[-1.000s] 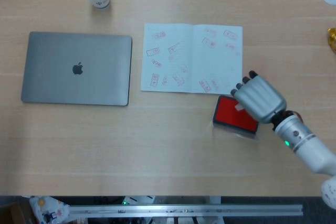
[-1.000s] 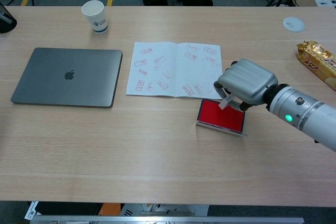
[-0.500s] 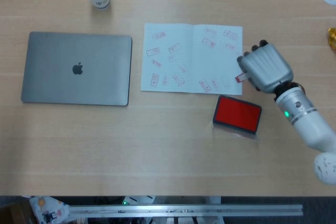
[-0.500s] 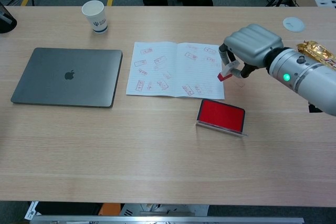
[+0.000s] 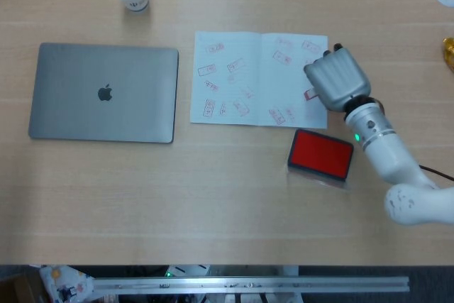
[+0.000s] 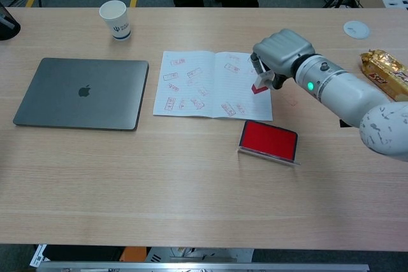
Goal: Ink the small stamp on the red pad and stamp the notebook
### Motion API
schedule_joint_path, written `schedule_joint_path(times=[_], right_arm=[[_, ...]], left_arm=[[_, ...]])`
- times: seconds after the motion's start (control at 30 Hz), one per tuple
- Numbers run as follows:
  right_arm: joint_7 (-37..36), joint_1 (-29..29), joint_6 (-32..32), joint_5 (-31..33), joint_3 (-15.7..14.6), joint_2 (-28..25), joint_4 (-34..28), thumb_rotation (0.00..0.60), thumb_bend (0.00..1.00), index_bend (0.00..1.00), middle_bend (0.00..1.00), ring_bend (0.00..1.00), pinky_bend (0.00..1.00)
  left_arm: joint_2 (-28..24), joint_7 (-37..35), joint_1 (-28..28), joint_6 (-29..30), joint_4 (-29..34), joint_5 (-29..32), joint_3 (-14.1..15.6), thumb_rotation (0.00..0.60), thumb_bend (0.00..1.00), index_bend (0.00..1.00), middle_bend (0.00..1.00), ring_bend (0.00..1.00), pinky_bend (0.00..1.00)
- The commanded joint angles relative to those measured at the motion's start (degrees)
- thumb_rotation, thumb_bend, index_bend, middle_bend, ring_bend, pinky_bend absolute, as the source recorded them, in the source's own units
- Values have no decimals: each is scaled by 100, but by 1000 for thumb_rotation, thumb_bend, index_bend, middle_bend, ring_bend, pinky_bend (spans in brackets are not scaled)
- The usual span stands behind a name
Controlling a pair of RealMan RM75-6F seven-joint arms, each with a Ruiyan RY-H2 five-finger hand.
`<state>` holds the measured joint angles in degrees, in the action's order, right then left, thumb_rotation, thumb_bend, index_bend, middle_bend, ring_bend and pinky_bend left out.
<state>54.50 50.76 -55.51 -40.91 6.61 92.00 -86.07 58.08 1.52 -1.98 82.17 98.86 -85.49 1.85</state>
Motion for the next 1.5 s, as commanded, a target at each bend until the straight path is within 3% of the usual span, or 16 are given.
schedule_joint_path(times=[0.03,0.73,1.5], right_arm=[[32,113,12,88,36,148,130,600,487,841,569,417,322],[317,661,57,536,62,902,873,600,489,848,569,417,322],[199,827,269,691,91,1404,1641,600,502,890,573,424,326]], left_arm=[[-4,-1,-1,0,4,0,-2,600,300,164,237,238,182],[-65,-27,3,-29,18,60,-10,600,300,164,237,238,183],[-86,42,-12,-81,52,131,-24,600,300,164,237,238,182]])
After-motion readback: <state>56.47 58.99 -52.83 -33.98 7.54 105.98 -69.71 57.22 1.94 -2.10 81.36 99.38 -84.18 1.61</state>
